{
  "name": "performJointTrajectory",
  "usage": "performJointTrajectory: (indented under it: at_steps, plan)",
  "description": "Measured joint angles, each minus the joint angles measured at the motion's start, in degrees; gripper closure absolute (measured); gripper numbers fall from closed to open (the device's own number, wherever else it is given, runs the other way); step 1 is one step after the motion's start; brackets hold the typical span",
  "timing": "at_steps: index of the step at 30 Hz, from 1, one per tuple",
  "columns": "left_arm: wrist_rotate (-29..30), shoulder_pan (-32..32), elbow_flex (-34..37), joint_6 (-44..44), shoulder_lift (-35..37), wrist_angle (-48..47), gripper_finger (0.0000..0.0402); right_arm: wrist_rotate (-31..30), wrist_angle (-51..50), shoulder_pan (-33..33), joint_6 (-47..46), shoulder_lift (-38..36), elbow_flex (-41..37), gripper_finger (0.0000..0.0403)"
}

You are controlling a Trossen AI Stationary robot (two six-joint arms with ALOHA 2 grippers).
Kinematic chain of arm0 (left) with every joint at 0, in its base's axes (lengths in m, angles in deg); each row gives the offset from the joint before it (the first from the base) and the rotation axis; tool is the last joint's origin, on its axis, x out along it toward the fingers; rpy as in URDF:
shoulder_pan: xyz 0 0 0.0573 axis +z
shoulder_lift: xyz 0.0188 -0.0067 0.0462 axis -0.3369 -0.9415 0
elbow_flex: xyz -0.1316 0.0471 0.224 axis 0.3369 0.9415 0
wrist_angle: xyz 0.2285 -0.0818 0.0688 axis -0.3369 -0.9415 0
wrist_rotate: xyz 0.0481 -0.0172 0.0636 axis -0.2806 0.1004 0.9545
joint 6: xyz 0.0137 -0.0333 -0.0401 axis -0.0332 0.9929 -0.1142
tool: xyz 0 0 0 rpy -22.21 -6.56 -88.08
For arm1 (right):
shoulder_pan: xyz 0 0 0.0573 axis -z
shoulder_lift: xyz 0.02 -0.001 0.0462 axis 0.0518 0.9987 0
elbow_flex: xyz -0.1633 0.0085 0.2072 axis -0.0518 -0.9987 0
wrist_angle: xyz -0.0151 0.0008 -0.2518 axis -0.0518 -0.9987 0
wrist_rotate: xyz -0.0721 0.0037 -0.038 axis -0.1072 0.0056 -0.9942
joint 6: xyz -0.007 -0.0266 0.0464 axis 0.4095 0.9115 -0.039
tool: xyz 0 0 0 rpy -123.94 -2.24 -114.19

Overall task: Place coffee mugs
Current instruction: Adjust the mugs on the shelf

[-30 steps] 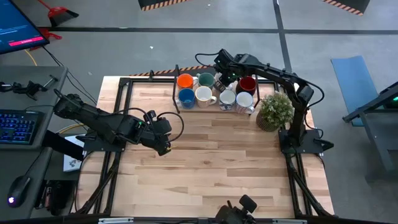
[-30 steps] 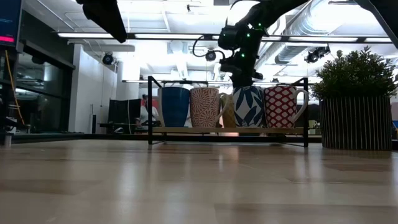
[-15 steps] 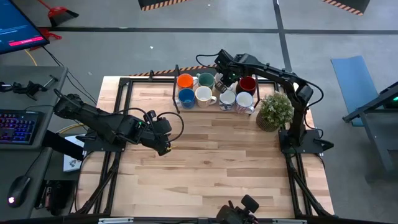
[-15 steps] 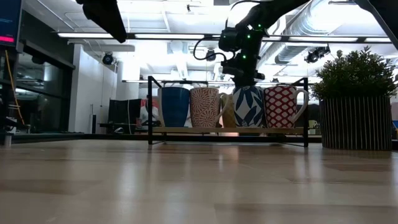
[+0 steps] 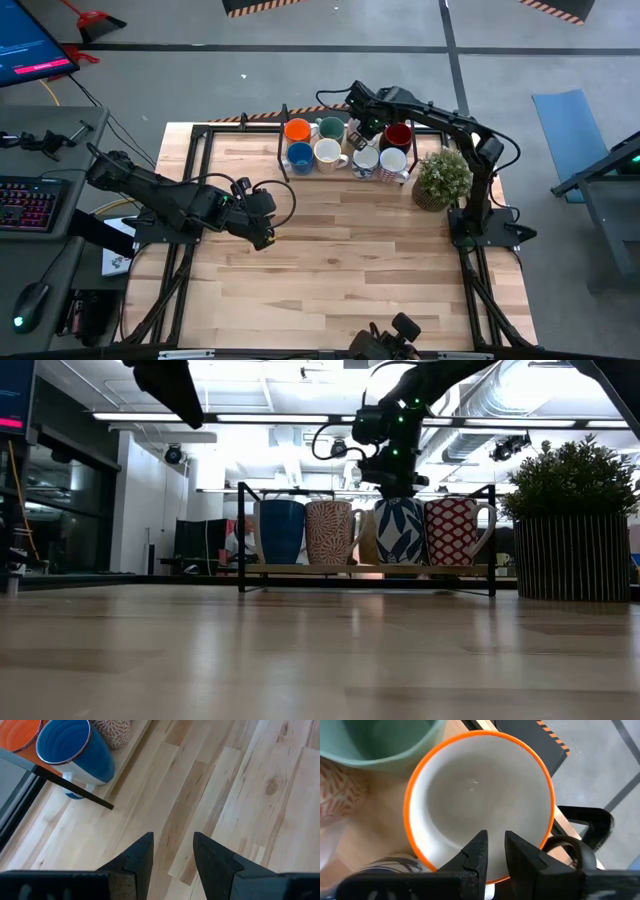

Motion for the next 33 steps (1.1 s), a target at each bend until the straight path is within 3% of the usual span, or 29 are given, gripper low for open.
performJointTrajectory:
  at_steps: [26,33]
  plan:
    - [0.02,0.0,0.0,-0.81,0.0,0.01,0.0273,-1.35,1.89,-0.12,3.82,-0.1,0.15,0.0344]
    - [0.03,0.01,0.0,-0.77,0.0,-0.01,0.0273,-0.08,-0.7,-0.14,3.83,-0.28,5.25,0.0344]
